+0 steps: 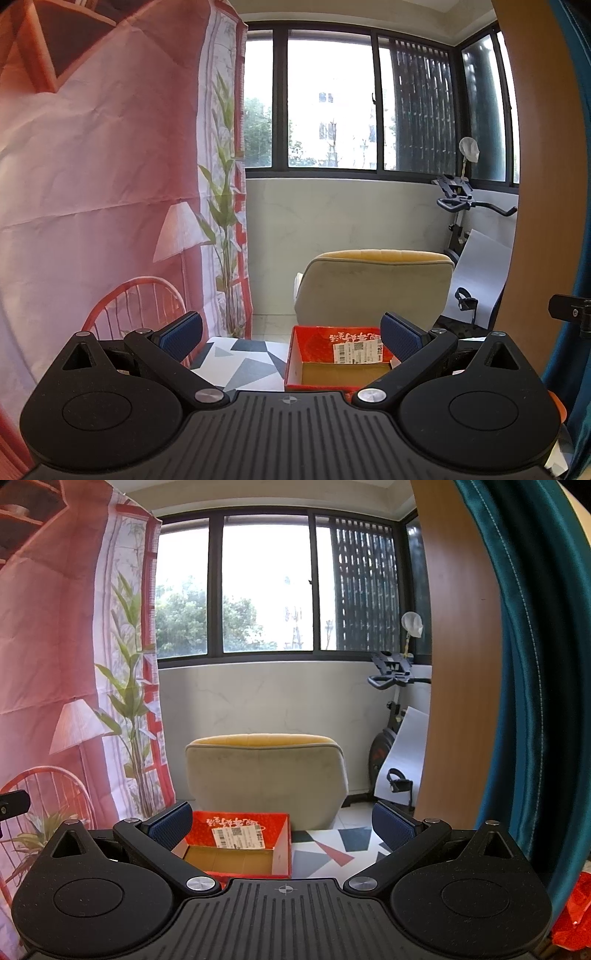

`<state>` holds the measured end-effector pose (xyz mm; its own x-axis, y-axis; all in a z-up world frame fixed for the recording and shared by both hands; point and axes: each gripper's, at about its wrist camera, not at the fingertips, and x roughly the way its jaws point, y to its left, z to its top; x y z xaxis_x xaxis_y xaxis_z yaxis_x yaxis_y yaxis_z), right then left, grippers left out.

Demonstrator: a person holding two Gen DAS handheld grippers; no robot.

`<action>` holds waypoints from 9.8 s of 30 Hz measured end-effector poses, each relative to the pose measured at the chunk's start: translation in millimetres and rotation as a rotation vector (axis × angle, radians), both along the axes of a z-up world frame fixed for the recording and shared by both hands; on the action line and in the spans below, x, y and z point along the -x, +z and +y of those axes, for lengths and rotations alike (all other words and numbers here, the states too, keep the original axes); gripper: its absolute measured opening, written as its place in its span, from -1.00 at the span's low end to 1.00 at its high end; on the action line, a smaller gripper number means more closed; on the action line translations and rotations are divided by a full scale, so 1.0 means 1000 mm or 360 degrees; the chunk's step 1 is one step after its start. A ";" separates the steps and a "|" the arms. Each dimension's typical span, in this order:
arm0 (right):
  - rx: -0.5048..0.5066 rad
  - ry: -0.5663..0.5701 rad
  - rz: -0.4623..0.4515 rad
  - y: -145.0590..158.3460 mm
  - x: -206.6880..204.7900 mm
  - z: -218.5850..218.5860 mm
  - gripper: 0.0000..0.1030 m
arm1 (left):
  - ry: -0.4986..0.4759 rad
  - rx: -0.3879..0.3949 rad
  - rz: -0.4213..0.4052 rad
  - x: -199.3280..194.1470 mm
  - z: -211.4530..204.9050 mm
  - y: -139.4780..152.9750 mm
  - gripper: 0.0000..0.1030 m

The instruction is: Organize soft objects

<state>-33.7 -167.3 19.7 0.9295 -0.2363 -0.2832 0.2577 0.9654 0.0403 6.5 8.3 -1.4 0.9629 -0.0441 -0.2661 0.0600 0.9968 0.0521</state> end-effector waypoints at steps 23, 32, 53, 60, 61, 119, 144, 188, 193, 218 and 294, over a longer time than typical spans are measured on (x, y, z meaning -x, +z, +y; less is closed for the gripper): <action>0.0003 0.0008 0.0012 0.000 -0.001 0.001 0.99 | -0.0032 0.0011 -0.0008 -0.001 0.004 -0.001 1.00; -0.0140 0.0103 -0.0057 -0.013 -0.005 -0.009 0.99 | 0.0027 -0.0035 0.0002 -0.012 0.006 -0.015 1.00; -0.0271 0.0227 0.0207 -0.150 -0.063 -0.005 0.99 | 0.0051 -0.0032 0.0376 -0.066 0.038 -0.117 1.00; 0.0009 0.0194 0.0179 -0.184 -0.051 0.006 0.99 | 0.0016 0.0087 0.0446 -0.069 0.063 -0.157 1.00; 0.0027 0.0193 0.0204 -0.188 -0.049 0.003 0.99 | 0.0015 0.0118 0.0474 -0.070 0.066 -0.163 1.00; -0.0578 0.0418 0.0903 -0.330 -0.099 -0.033 -0.06 | -0.0075 0.0358 0.1074 -0.131 0.074 -0.289 0.11; -0.0827 0.0403 0.0829 -0.336 -0.097 -0.051 -0.42 | -0.0147 0.0184 0.1021 -0.128 0.057 -0.290 -0.62; -0.0597 0.0659 0.0614 -0.236 -0.055 -0.032 -0.69 | -0.0343 0.0203 0.0513 -0.073 0.056 -0.200 -0.77; -0.0548 0.0711 0.0512 -0.210 -0.058 -0.032 -0.69 | -0.0376 0.0252 0.0421 -0.073 0.060 -0.181 -0.77; -0.0246 0.0657 0.0351 -0.147 -0.160 -0.051 -0.69 | -0.0409 0.0393 0.0411 -0.173 0.039 -0.142 -0.77; -0.0086 0.0314 0.0816 -0.203 -0.331 -0.050 0.99 | -0.0460 0.0002 0.0645 -0.255 -0.008 -0.164 1.00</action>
<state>297.5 -217.6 -183.7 0.6943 -0.0440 -0.7183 0.0718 0.9974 0.0083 261.5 0.2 -165.4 0.7305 -0.2944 -0.6162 0.3488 0.9366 -0.0340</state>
